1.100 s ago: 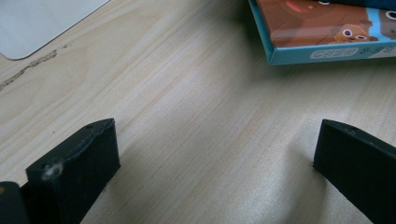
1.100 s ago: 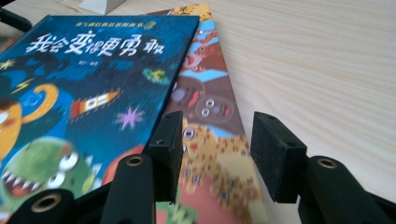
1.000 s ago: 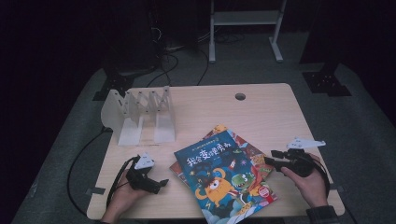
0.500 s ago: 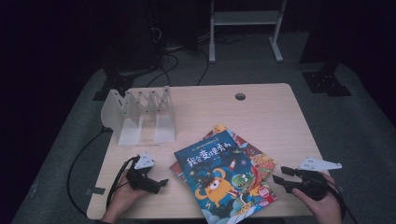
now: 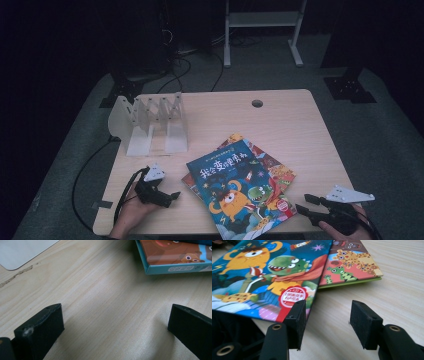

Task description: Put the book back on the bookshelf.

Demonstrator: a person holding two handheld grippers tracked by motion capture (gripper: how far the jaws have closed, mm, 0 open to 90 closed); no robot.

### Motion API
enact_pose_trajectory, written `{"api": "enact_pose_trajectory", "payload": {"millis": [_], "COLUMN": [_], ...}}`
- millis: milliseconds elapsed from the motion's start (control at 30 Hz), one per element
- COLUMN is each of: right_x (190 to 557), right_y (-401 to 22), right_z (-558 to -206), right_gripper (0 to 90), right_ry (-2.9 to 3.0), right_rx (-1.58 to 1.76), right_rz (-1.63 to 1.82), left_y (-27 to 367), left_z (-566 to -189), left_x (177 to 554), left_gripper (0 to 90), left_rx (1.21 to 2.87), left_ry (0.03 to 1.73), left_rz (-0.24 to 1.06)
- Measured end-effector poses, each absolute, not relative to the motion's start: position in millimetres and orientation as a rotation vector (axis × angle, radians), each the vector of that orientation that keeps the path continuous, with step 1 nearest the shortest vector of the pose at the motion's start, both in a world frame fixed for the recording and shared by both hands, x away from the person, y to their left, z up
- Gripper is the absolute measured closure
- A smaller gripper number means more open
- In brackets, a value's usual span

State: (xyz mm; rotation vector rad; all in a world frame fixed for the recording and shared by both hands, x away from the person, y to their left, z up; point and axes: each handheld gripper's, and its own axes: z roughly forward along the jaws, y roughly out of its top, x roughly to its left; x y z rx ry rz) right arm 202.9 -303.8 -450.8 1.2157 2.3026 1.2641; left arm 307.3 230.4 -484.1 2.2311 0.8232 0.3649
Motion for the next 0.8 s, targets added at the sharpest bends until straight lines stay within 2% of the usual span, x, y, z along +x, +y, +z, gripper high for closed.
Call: {"api": "enact_pose_trajectory", "payload": {"millis": [433,800], "right_x": [205,221], "right_y": [-298,-295], "right_z": [-457,-455], "right_gripper": [45.1,45.5], "right_ry": [2.332,2.329], "right_rx": [1.211,1.196], "right_rz": [1.259,1.224], "left_y": [233,236], "left_z": [-483,-468], "left_x": [307,306], "left_gripper": [0.0,0.0], "left_rx": [2.236,2.219], "left_ry": [0.836,0.768], "left_rz": [0.363,0.277]}}
